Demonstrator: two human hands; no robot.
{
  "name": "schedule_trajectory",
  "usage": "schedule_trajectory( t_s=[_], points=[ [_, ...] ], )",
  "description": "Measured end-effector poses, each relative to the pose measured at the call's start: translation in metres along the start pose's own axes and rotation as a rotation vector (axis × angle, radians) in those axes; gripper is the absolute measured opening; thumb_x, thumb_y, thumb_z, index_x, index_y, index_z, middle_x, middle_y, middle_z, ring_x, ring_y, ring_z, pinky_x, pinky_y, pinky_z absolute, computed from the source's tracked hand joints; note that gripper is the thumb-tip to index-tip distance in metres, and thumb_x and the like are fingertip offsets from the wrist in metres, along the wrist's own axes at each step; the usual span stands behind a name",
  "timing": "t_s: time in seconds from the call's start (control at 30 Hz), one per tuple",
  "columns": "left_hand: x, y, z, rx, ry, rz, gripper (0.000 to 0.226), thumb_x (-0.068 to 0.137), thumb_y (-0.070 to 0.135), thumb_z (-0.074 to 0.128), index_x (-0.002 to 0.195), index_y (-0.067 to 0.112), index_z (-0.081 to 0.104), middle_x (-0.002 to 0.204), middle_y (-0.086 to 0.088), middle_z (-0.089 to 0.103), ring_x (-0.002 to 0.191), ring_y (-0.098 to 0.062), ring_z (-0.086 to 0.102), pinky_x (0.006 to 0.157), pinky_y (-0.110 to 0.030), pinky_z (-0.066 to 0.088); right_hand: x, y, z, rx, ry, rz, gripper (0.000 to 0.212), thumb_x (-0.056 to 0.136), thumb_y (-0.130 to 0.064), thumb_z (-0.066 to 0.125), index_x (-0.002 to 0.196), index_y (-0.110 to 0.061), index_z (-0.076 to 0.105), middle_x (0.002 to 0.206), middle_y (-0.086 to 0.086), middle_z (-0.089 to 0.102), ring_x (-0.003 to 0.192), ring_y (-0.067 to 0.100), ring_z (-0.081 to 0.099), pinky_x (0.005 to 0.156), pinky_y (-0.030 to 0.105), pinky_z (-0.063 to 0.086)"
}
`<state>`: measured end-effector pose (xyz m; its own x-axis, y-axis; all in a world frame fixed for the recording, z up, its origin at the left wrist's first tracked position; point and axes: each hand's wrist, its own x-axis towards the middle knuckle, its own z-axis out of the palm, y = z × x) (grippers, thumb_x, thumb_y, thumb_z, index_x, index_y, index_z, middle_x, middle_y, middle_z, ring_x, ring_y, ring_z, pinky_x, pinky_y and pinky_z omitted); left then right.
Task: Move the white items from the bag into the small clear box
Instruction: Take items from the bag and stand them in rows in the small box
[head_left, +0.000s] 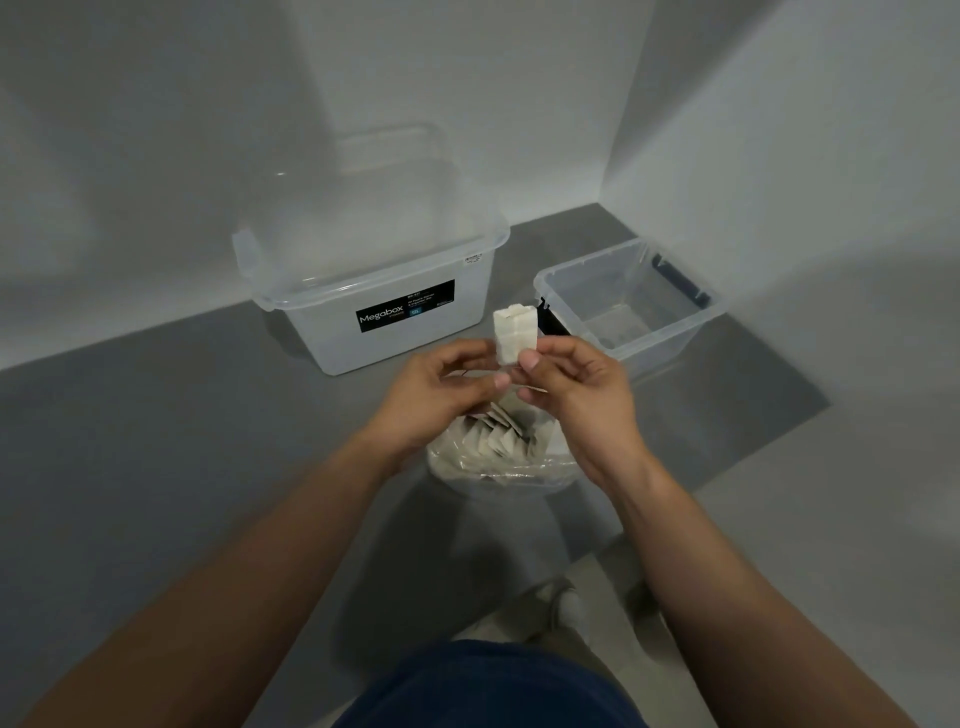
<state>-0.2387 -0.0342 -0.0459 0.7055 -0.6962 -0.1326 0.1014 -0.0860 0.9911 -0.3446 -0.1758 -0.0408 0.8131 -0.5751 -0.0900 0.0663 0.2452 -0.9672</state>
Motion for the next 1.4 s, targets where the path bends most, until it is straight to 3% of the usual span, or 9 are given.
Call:
schedule_trajectory(
  t_s=[0.17,0.3,0.5,0.8,0.97,1.07,1.13,1.3,1.4],
  points=[
    [0.003,0.006,0.006,0.053,0.094,0.115,0.017,0.093,0.006,0.070,0.109,0.006,0.075,0.093,-0.014,0.077,0.087,-0.021,0.075,0.078,-0.031,0.062,0.001,0.003,-0.002,-0.204,-0.013,-0.064,0.011,0.091,-0.013,0.075,0.102,-0.015,0.075,0.097,0.003,0.078,0.089,0.017,0.075,0.074,0.030,0.057],
    [0.013,0.003,-0.005,0.444,0.075,0.195,0.010,0.092,0.016,0.074,0.101,0.019,0.079,0.080,0.002,0.078,0.077,-0.011,0.076,0.080,-0.037,0.063,0.012,-0.012,-0.014,-0.627,-0.070,-0.267,0.034,0.090,-0.026,0.077,0.123,-0.028,0.070,0.109,-0.014,0.071,0.091,0.008,0.070,0.082,0.024,0.057],
    [0.022,0.019,-0.001,0.687,0.017,0.250,0.011,0.092,0.025,0.074,0.100,0.020,0.080,0.079,0.008,0.077,0.073,-0.005,0.073,0.079,-0.040,0.061,0.031,-0.054,-0.026,-1.089,-0.223,-0.455,0.012,0.094,-0.030,0.072,0.104,-0.027,0.078,0.095,-0.017,0.071,0.084,-0.003,0.065,0.075,0.011,0.048],
    [0.048,0.035,0.030,0.593,0.048,0.205,0.015,0.091,0.024,0.075,0.105,0.024,0.080,0.078,0.008,0.077,0.074,-0.007,0.074,0.081,-0.040,0.061,0.062,-0.095,-0.057,-1.058,-0.316,-0.315,0.008,0.092,-0.024,0.075,0.096,-0.030,0.078,0.082,-0.021,0.073,0.077,-0.004,0.068,0.070,0.009,0.048],
    [0.070,0.039,0.058,0.649,0.120,0.158,0.045,0.084,0.039,0.080,0.127,0.029,0.068,0.112,0.012,0.071,0.095,0.000,0.068,0.092,-0.029,0.056,0.097,-0.113,-0.087,-1.209,-0.168,-0.524,0.010,0.095,-0.024,0.070,0.102,-0.021,0.077,0.088,-0.014,0.071,0.075,-0.001,0.063,0.073,0.008,0.045],
    [0.086,0.036,0.072,0.773,0.110,0.091,0.074,0.078,0.055,0.080,0.142,0.029,0.055,0.138,0.007,0.056,0.123,-0.011,0.056,0.102,-0.030,0.046,0.129,-0.119,-0.106,-1.338,-0.095,-0.623,0.014,0.096,-0.029,0.066,0.105,-0.023,0.075,0.098,-0.006,0.073,0.082,0.013,0.066,0.077,0.033,0.056],
    [0.097,0.033,0.085,0.822,0.088,0.054,0.091,0.075,0.060,0.080,0.150,0.025,0.044,0.149,0.003,0.045,0.134,-0.016,0.047,0.108,-0.029,0.039,0.148,-0.116,-0.115,-1.432,-0.115,-0.626,0.015,0.097,-0.029,0.064,0.106,-0.023,0.075,0.101,-0.004,0.073,0.085,0.018,0.067,0.074,0.038,0.056],
    [0.122,0.022,0.108,0.971,0.042,-0.072,0.127,0.064,0.076,0.077,0.161,0.017,0.019,0.168,-0.002,0.015,0.152,-0.022,0.021,0.120,-0.039,0.027,0.189,-0.087,-0.129,-1.644,-0.419,-0.424,0.016,0.096,-0.029,0.061,0.101,-0.025,0.076,0.101,-0.001,0.074,0.092,0.024,0.069,0.077,0.042,0.058],
    [0.129,0.012,0.112,0.972,0.044,-0.111,0.130,0.057,0.083,0.076,0.159,0.021,0.025,0.165,-0.003,0.024,0.150,-0.024,0.028,0.120,-0.044,0.032,0.205,-0.067,-0.127,-1.636,-0.765,-0.175,0.013,0.093,-0.029,0.068,0.101,-0.027,0.078,0.102,-0.005,0.075,0.092,0.017,0.067,0.085,0.039,0.056]
  ],
)
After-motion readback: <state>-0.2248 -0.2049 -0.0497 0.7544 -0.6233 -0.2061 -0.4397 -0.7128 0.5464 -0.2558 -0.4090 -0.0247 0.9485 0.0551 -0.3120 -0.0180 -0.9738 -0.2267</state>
